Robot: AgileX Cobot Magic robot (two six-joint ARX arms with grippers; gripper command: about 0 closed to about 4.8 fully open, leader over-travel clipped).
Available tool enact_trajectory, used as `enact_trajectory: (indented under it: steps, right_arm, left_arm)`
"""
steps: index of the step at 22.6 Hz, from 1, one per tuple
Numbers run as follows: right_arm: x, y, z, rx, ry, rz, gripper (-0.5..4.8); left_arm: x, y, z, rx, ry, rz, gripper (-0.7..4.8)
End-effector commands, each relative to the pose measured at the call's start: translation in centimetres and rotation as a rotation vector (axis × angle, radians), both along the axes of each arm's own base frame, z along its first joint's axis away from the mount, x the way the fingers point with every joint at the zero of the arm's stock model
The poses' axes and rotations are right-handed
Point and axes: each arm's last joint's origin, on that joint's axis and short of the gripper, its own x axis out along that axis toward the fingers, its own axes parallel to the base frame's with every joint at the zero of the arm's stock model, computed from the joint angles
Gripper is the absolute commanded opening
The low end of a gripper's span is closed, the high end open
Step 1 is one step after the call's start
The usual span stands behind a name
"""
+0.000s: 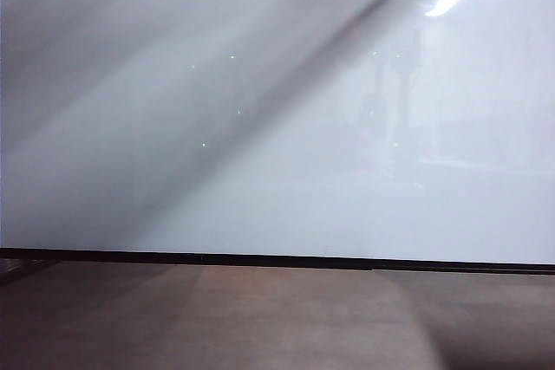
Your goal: Reach to the right to find the marker pen, pick it up, and write the number 1 on the whiteboard.
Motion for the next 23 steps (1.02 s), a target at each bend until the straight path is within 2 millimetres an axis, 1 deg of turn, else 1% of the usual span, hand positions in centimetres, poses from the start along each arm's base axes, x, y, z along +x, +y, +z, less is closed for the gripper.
enact_trajectory:
  steps: [1,16,23]
  right_arm:
    - [-0.1,0.0,0.4,-0.024,-0.020,-0.002,-0.06]
    - [1.4,0.1,-0.7,-0.035,0.011,-0.028,-0.06]
    - [1.4,0.1,-0.8,-0.037,0.019,-0.032,-0.06]
  left_arm:
    - [-0.1,0.1,0.4,-0.002,-0.023,0.007,-0.05]
    - [-0.1,0.1,0.3,0.007,-0.014,0.021,-0.05]
    - [-0.1,0.1,0.3,0.007,-0.014,0.021,-0.05]
